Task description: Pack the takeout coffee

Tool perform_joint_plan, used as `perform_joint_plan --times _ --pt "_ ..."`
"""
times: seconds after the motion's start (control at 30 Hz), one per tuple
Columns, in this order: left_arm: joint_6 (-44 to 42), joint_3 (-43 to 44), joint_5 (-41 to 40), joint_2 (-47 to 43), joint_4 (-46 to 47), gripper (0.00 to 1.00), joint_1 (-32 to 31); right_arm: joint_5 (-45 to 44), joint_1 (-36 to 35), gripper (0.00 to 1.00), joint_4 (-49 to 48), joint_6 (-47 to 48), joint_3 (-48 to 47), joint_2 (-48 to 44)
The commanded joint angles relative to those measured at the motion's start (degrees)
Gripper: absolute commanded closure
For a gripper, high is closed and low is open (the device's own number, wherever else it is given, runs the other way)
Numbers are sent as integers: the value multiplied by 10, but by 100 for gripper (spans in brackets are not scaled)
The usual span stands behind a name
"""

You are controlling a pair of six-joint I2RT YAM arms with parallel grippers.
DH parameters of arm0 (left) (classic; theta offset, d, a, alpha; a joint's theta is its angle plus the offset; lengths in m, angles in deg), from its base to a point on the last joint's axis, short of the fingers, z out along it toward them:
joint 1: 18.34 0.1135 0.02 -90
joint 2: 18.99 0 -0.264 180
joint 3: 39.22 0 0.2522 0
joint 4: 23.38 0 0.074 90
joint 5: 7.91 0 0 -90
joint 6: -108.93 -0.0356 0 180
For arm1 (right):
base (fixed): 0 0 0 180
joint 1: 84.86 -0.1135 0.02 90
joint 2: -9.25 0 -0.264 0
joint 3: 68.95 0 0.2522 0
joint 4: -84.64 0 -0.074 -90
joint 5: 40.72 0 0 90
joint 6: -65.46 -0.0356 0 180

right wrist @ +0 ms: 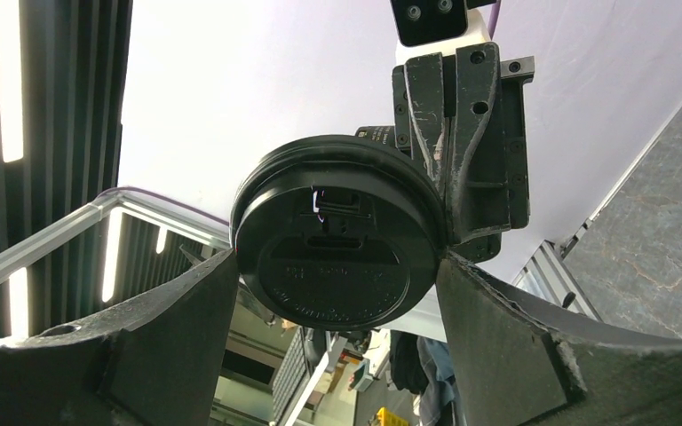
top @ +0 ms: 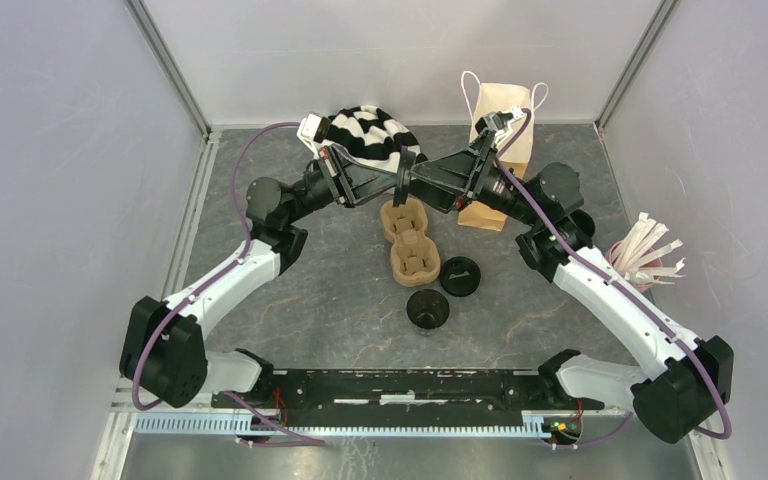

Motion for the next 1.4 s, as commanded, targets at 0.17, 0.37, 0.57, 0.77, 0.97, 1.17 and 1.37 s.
perform_joint_plan --times 0.17,0.37,0.57,0.77,0.97,1.17,1.37 --pt "-3 1 -4 1 -6 98 0 10 -2 9 5 30 -31 -3" --pt "-4 3 -3 4 -6 98 0 8 -2 13 12 35 -33 -3" --pt "-23 4 -7 -4 -47 91 1 4 3 17 36 55 -32 -9" --pt "-119 -16 -32 -69 -230 43 24 10 33 17 108 112 -19 -39" --pt "-306 2 -183 -208 -677 16 91 -61 72 16 533 515 -64 -73" --pt "-349 54 -318 -295 -956 6 104 -300 19 16 786 808 -66 -76" --pt "-300 2 -303 -389 -957 3 104 -417 -95 19 868 823 -61 -15"
